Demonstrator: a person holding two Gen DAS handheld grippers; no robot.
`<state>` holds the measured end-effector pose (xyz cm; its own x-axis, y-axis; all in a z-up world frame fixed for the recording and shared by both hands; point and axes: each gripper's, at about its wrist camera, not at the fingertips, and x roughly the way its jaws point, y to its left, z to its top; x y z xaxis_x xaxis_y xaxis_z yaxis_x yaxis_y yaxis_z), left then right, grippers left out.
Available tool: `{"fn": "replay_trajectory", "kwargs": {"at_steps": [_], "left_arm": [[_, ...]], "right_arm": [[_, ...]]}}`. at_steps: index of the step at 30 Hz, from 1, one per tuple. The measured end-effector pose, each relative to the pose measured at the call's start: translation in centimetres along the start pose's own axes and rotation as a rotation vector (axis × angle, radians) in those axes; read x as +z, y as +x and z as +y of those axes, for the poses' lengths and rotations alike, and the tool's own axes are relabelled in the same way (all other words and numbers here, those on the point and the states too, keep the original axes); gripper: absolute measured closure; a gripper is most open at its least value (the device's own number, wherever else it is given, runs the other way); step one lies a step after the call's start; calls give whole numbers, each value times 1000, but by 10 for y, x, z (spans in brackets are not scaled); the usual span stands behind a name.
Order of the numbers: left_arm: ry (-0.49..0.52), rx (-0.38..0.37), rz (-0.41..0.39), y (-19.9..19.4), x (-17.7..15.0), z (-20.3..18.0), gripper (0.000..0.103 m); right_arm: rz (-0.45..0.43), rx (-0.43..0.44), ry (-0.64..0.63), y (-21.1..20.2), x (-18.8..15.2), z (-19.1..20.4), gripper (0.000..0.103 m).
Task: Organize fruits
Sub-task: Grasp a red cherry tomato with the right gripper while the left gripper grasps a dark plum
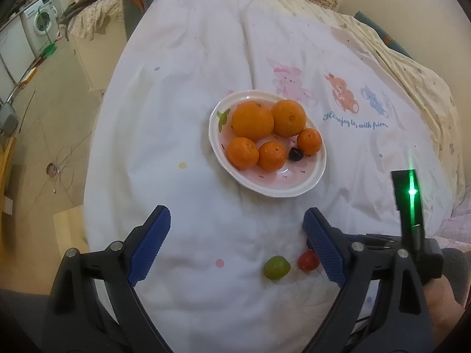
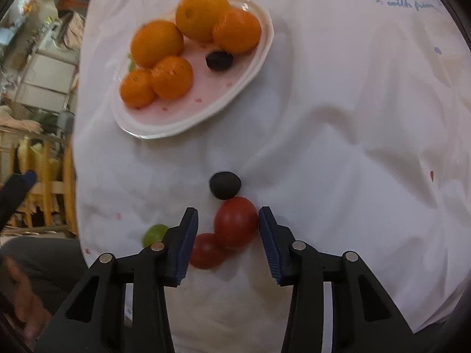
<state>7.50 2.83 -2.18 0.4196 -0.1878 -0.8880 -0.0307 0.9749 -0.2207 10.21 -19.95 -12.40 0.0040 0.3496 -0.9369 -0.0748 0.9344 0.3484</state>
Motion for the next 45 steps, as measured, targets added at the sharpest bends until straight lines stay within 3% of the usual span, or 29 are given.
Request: {"fn": "replay_trajectory", "kwargs": {"at_steps": [4,11,18,21,26,28,31,33,37,40,43,45], "left_arm": [[4,6,7,2,0,0,13],[11,31,16,8,-2,0,13],[66,38,47,17,-8,-11,13],[91,40,75,27,-11,-24,14],[112,6,148,51,-10,-55,23],[103,2,170,63,-8,-65,26],[84,0,226,82,-7,-77,38],[64,-2,263,96,-6,-83,40],[36,24,301,115,-10,-94,40],[57,41,338,127,-16,-102,52],[66,57,346,136,-20,-107,52],[85,74,342,138,-21,-111,61]], "right_arm": [[17,-50,-34,7,-3,4,70],[-8,-1,-8,-6,-10,-7,71],[-171,102,55,-58,-11,-27,71],[-252,108,71,-83,-11,-41,71],[-322,146,122,-100,-19,-66,71],[-322,153,136,-102,-12,-72,71],[-310,171,160,-97,-11,-78,70],[-303,192,175,-95,-10,-85,70],[-308,198,182,-98,-5,-92,70],[-312,218,205,-99,-4,-101,70],[-309,241,239,-97,-3,-109,70],[-307,246,248,-97,-2,-112,70]]}}
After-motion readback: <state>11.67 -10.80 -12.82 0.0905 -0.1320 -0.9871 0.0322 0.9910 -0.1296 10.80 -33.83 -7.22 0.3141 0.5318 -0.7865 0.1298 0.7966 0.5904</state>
